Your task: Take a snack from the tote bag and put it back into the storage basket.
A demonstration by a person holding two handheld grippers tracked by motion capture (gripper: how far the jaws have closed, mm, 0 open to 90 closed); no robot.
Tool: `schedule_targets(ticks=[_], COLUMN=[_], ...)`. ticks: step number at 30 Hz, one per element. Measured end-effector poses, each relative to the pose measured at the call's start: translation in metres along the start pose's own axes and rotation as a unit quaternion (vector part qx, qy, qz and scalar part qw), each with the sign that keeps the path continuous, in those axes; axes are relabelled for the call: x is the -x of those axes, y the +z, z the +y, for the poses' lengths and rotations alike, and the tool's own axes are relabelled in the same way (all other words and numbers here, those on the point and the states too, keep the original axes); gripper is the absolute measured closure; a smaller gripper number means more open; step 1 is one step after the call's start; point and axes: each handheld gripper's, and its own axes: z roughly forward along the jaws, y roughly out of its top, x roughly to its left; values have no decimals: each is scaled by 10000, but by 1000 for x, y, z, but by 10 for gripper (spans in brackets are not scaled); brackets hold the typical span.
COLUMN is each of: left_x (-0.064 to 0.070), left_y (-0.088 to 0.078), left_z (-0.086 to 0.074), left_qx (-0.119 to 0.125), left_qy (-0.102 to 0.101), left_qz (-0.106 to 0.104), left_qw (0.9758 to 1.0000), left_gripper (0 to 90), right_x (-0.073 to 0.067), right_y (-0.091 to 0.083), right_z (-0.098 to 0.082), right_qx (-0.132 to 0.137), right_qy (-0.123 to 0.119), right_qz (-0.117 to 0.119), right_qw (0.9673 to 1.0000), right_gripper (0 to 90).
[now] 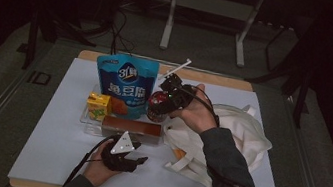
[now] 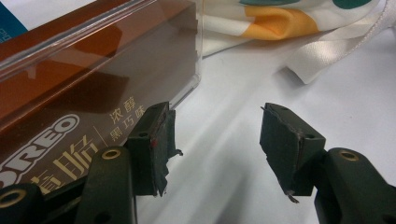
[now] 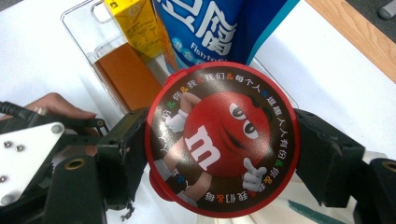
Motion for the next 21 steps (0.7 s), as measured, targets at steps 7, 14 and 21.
schedule_targets(ticks=[7, 14, 21], left_x=[0, 1, 1], left_y=[0, 0, 0], left_z=[0, 0, 0], left_qx=[-9, 6, 4], left_qy=[11, 26, 50], left_qz=[-3, 3, 2], left_qw=[10000, 10000, 10000], left_gripper=[438, 438, 438], right_x=[4, 3, 3], right_y=[2, 8, 13], right_z=[1, 3, 3], right_qx=[43, 21, -4], right_qy=[165, 155, 56], right_qz=[-50, -47, -33], right_qw=[9998, 9999, 10000], right_gripper=[255, 255, 255])
